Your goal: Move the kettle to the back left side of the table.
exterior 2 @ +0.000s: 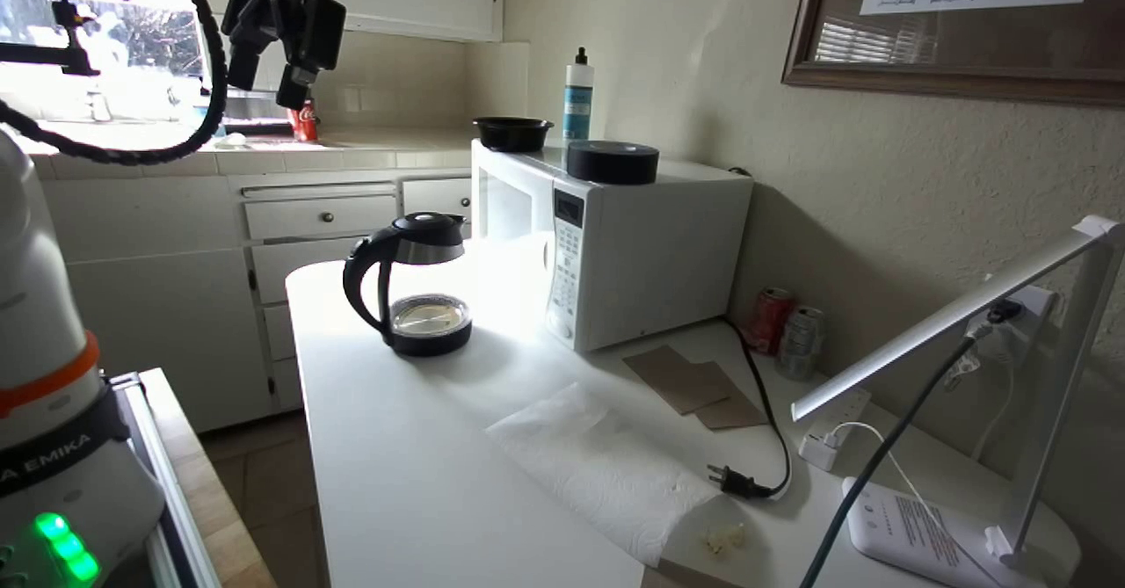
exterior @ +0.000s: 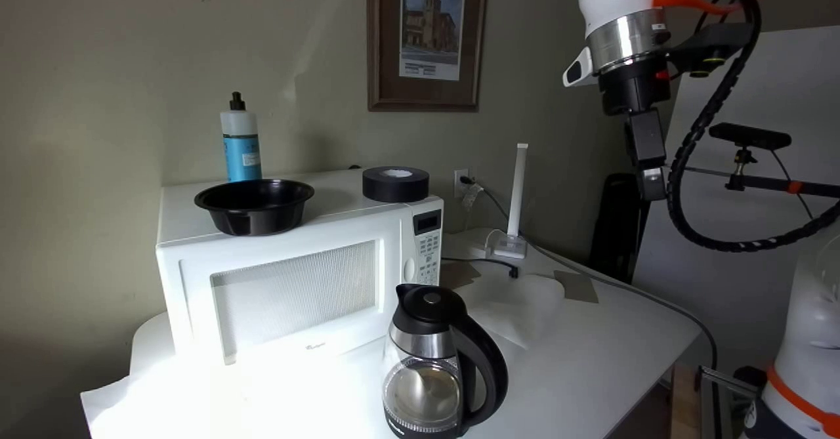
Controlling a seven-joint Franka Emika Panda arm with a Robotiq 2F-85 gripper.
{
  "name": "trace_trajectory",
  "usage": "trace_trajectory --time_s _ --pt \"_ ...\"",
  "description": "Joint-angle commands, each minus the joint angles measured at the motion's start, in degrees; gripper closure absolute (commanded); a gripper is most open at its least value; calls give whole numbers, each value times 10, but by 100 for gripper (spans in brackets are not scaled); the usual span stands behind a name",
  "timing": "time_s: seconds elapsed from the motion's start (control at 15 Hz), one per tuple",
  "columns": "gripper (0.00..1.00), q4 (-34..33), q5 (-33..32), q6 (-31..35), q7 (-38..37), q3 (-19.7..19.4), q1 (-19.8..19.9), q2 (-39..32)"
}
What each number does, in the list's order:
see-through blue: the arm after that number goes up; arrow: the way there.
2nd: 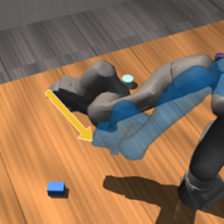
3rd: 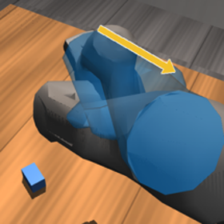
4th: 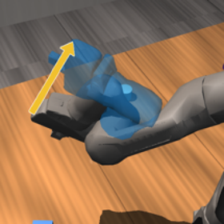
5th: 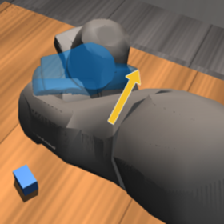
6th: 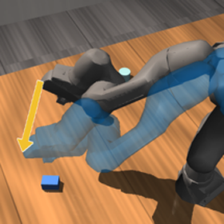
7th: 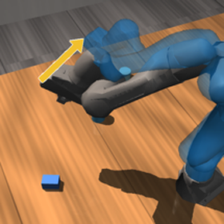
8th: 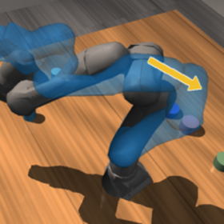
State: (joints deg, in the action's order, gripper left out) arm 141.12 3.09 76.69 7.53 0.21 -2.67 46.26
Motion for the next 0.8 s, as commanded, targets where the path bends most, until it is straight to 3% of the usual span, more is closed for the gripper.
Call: trace_trajectory --time_s 0.0,0.33,0.73 --pt "0 -2 -1 -1 -2 -2 -3 -1" --pt "0 -5 -2 -1 -1 -6 -1 0" --pt "0 61 71 126 -146 59 7 25"
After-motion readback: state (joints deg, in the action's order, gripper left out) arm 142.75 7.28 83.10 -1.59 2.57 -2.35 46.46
